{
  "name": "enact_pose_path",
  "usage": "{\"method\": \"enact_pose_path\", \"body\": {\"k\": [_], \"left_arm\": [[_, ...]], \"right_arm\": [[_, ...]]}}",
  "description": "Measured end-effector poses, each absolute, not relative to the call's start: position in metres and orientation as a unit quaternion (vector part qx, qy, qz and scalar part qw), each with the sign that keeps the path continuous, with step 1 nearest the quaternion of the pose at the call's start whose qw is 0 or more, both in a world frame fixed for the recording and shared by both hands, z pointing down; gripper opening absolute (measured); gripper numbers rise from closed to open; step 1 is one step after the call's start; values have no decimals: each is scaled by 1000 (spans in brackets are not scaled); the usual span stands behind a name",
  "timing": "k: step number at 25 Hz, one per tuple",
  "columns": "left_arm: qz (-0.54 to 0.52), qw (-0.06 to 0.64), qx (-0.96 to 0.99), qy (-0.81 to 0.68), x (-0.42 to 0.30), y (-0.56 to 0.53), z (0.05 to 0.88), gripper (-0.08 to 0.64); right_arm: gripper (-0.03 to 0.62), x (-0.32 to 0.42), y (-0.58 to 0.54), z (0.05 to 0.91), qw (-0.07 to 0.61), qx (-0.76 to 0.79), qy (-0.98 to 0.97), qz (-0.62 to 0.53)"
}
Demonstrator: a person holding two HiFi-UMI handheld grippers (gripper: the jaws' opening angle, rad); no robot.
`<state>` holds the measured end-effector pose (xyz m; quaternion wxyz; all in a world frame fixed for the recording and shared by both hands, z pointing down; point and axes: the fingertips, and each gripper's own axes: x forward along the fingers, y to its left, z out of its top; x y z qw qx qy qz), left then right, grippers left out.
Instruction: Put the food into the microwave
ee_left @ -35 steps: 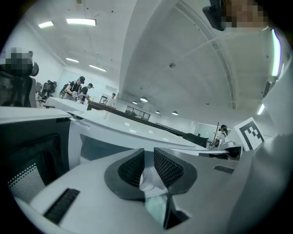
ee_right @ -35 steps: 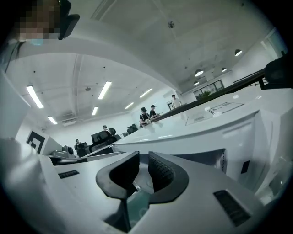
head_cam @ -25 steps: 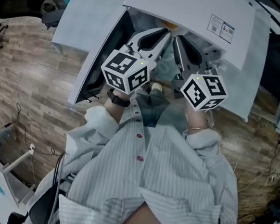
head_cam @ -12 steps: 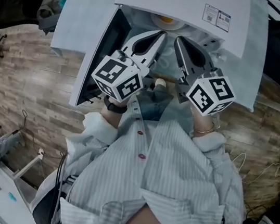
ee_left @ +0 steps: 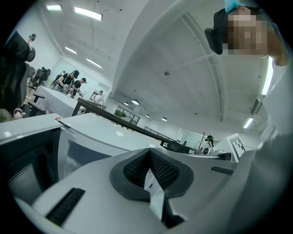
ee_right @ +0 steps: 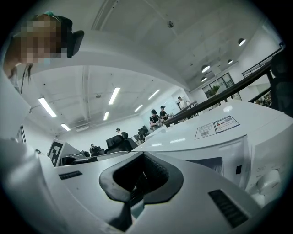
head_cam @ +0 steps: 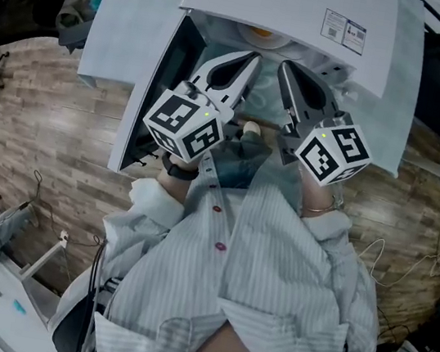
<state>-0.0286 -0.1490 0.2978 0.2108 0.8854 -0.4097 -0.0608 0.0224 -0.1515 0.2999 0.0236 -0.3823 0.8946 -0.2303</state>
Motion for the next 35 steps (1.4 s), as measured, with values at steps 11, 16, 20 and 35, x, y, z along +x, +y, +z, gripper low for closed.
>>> {"method": "enact_pose_path", "body": {"k": [11,16,20,35], "left_arm": [[-60,220,886,-404,-31,-155,302,8],[-58,221,886,-404,-30,-154,303,8],[-56,220,886,-405,-29,-154,304,8],[-51,230,883,-406,-26,-151,313,8]], "right_arm": [[32,21,-155,300,19,-380,894,-237],[32,18,-152,302,17,-371,895,-246],[32,17,-152,304,14,-369,896,-247],[32,28,-150,309,17,-382,887,-257]]}}
